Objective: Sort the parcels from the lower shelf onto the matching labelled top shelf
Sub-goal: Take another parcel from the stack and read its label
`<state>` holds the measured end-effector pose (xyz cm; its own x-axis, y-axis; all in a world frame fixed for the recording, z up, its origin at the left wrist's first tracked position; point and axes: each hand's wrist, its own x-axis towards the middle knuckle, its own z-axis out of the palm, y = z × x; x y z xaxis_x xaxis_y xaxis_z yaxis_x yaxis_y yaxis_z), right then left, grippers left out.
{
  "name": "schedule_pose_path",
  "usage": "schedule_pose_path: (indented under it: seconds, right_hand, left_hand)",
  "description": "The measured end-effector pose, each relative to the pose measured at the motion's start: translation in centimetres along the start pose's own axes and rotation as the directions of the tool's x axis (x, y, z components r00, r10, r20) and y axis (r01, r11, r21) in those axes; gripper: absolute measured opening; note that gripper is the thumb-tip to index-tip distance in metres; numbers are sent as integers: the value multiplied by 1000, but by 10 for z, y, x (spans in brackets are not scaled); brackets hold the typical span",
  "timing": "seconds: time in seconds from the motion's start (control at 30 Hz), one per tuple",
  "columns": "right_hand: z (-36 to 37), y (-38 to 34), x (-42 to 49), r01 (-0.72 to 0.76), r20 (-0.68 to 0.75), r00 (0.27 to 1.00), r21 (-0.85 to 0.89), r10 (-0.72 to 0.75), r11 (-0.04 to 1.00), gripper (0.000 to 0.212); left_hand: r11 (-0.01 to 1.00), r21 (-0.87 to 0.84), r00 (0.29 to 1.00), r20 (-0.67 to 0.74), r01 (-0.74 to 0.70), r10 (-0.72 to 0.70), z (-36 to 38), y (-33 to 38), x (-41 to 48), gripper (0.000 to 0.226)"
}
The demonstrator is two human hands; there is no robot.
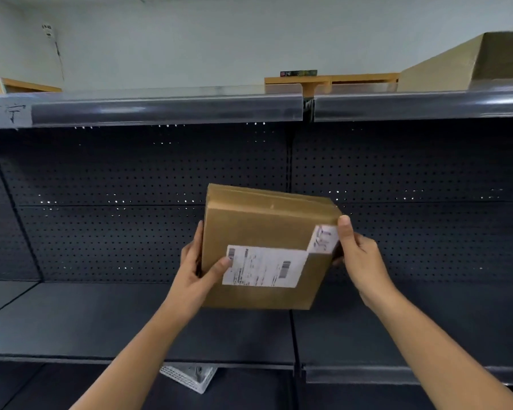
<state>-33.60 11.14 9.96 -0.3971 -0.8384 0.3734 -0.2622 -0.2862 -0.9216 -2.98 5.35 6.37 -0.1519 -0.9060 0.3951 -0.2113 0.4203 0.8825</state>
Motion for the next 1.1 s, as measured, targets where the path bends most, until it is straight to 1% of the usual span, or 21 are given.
schedule_pose_path:
  seconds: [0.07,0.1,0.17,0.23,0.27,0.3,0.37,0.4,0.43,0.47,0.5,0.57,0.63,0.7,0.8,0.87,0.93,0.97,1.03,1.07,1.1]
  right_hand:
    - [-2,3,5,23,90,996,59,-28,998,45]
    - [-3,4,5,25,134,990,74,-35,997,42]
    - [-4,10,-1,42,229,971,111,-67,993,49]
    - [-7,20,-6,20,306,950,122,-57,992,58]
    - [-9,26,-8,3,333,942,119,-42,993,64]
    - [-11,31,-10,-23,355,935,123,-22,992,75]
    - [-12,37,-12,-121,384,923,202,35,972,94]
    - [-11,39,-12,-161,404,913,242,51,957,94]
    - [-11,40,-12,-176,416,908,261,54,949,87]
    - [-10,39,-12,-178,412,909,272,52,946,74]
    - [-9,38,-11,-177,391,919,282,55,943,65]
    - [-8,35,-9,-162,310,948,304,63,939,55]
    - [-9,34,-6,-152,228,971,331,77,931,48]
    - [-11,35,-4,-165,162,981,382,110,909,43]
    - [-10,39,-4,-162,91,987,453,136,877,50]
    - [-5,41,-5,-162,88,987,479,137,863,58]
    - [5,43,-8,-202,130,979,500,157,842,64]
    - [10,45,-9,-234,163,971,516,174,824,66]
    - [19,47,-13,-288,215,956,531,202,797,64]
    - [23,47,-16,-301,229,951,525,208,796,65]
    - [26,48,-19,-307,241,948,506,210,806,70]
  left_hand:
    - [994,-90,995,-75,56,-63,1,-1,6,92]
    - [986,-154,992,-100,66,-82,2,-1,9,86]
    - [960,-268,987,-108,85,-118,4,4,14,70]
    - [941,-317,985,-81,121,-154,6,16,16,55]
    - [936,-320,982,-60,149,-177,7,21,16,50]
    - [932,-315,979,-39,176,-199,7,24,16,46]
    - [938,-278,976,-9,207,-218,6,28,18,44]
    - [941,-259,974,6,218,-225,6,28,21,45]
    - [944,-241,973,17,226,-229,6,29,23,45]
    - [947,-223,973,25,229,-229,7,31,24,45]
    - [948,-217,972,33,234,-233,8,32,26,45]
    - [935,-238,965,47,263,-260,11,29,27,50]
    - [907,-301,954,42,296,-297,13,21,26,64]
    - [889,-357,953,7,285,-303,16,10,20,78]
    - [832,-471,945,5,292,-328,33,-10,-1,109]
    - [763,-551,930,69,337,-361,54,-20,-16,125]
    - [709,-589,916,162,388,-367,78,-23,-25,135]
    - [690,-604,914,203,400,-352,90,-20,-29,136]
    - [678,-633,927,233,373,-292,110,-11,-35,124]
    - [672,-659,941,205,337,-271,116,-5,-36,115]
    - [660,-688,949,150,302,-278,119,0,-35,108]
